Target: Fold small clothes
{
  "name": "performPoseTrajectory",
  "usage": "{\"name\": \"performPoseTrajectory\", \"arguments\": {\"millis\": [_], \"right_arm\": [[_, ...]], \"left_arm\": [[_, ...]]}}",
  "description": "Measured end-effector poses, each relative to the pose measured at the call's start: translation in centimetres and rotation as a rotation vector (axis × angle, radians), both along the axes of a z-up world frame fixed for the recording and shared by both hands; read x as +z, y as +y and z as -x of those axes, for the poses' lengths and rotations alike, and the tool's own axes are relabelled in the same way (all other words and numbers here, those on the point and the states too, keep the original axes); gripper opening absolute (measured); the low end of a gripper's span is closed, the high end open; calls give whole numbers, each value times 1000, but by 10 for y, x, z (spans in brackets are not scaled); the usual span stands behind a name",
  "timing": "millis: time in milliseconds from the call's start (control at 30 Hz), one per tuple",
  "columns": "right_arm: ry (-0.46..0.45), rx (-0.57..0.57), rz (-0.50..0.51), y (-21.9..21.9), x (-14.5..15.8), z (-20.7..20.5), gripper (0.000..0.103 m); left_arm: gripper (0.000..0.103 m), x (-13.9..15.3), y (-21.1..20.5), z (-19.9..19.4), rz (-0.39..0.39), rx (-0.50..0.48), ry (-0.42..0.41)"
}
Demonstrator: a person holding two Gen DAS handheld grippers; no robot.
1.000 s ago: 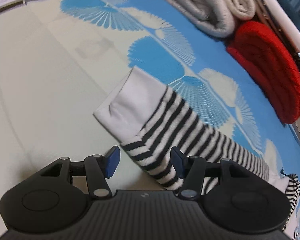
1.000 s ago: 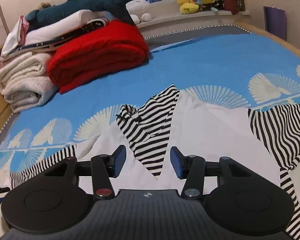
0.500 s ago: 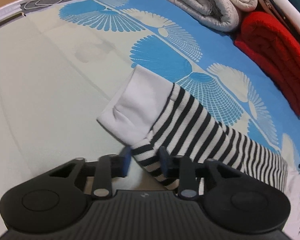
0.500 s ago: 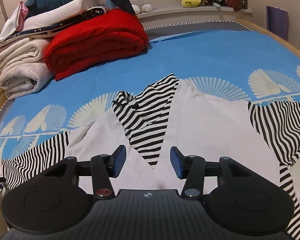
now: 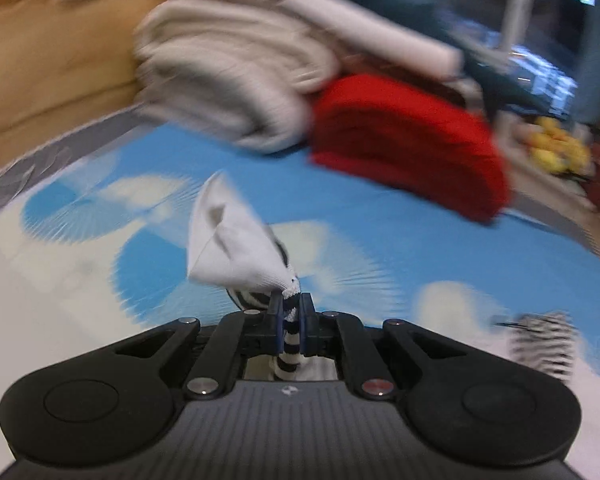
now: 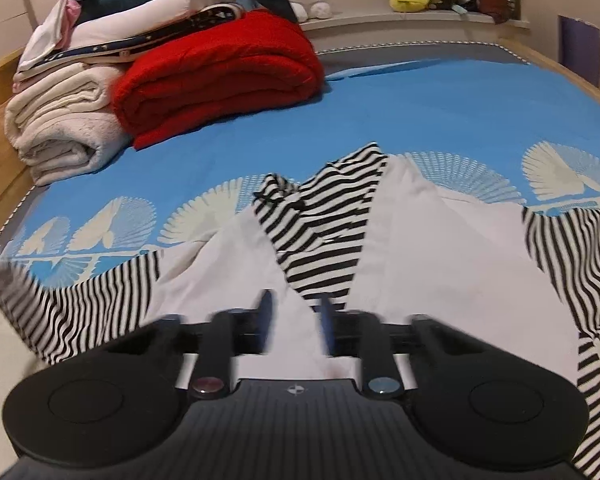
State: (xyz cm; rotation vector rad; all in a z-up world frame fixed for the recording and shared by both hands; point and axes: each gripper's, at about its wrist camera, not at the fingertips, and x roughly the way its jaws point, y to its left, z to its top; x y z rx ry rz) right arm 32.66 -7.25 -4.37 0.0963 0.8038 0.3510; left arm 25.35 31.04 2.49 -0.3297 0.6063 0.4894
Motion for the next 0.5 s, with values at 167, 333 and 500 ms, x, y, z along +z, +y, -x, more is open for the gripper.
{"name": "performPoseTrajectory", "arguments": {"millis": [167,333,500], "right_arm": [[5,-6,-20,1,1,3,7],[64,-47,-48,-8,-10,-1,8],[134,-61,-57,-10,-29,-5,15]], "left_arm": [[7,4,-90,-19,77,-216,-55],[9,-43,-157,-60,292,-450,61],[14,-69,-154,-87,340,-456,181]]}}
